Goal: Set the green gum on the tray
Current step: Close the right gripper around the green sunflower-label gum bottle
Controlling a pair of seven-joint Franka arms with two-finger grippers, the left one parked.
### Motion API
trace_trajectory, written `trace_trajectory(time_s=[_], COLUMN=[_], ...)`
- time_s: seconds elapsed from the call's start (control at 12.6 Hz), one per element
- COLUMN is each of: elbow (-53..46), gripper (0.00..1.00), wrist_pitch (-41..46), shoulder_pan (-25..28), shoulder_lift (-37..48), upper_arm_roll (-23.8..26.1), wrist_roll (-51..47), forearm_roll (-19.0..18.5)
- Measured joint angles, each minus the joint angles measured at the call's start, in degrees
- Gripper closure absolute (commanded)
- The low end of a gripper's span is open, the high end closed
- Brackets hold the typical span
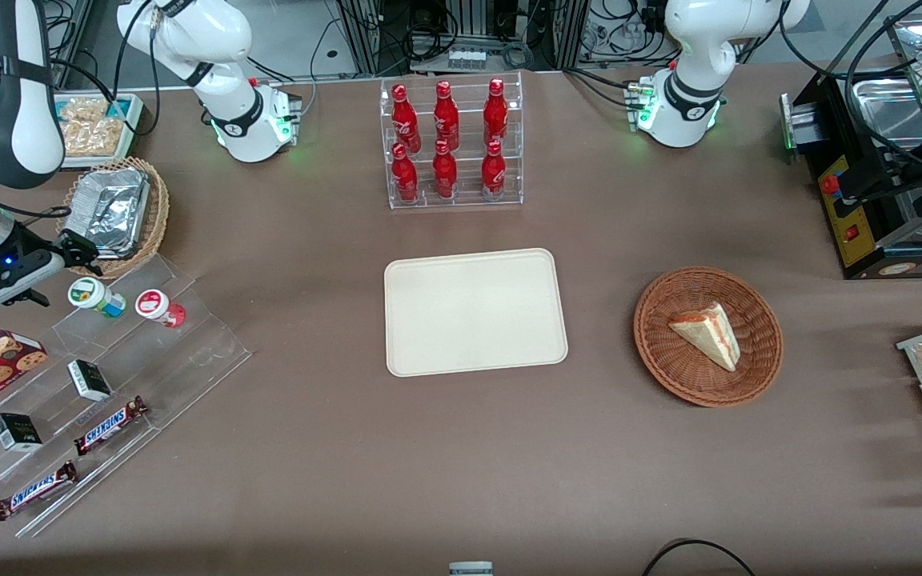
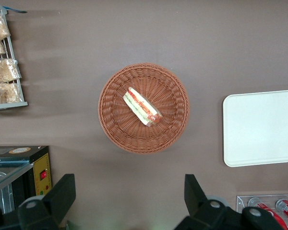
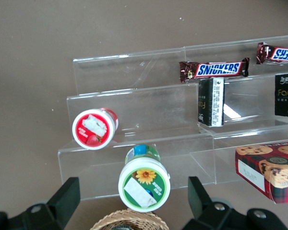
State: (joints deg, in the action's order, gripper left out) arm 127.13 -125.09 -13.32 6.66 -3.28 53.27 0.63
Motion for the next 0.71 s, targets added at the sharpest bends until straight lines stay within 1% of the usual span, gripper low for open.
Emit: trace_trajectory(time_s=[0.4,0.71], elbow=[1.1,1.5], gripper=[0.00,0.00], wrist_pitch=[-3.0,-4.4], shoulder_pan=[0.0,0.0], shoulder_lift=[-1.4,-3.8], upper_arm_roll=[-1.3,-1.9], wrist_roll=[4.3,4.5], forearm_roll=[0.0,0.2])
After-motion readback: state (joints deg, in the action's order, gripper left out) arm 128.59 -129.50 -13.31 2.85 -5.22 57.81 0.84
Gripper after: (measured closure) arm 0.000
